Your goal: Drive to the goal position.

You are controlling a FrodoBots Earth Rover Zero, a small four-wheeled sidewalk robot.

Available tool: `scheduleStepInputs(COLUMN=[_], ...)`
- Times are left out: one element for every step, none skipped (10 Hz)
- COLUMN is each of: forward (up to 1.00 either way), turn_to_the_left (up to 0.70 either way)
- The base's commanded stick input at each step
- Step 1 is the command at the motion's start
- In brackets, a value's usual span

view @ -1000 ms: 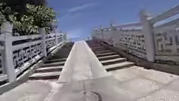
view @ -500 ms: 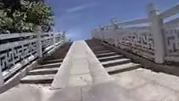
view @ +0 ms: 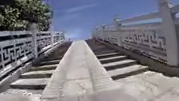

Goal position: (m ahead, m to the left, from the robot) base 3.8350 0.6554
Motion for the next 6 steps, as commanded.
scheduleStepInputs(forward=[0.70, 0.70, 0.70, 0.70, 0.70, 0.70], turn_to_the_left=[0.00, 0.00, 0.00, 0.00, 0.00, 0.00])
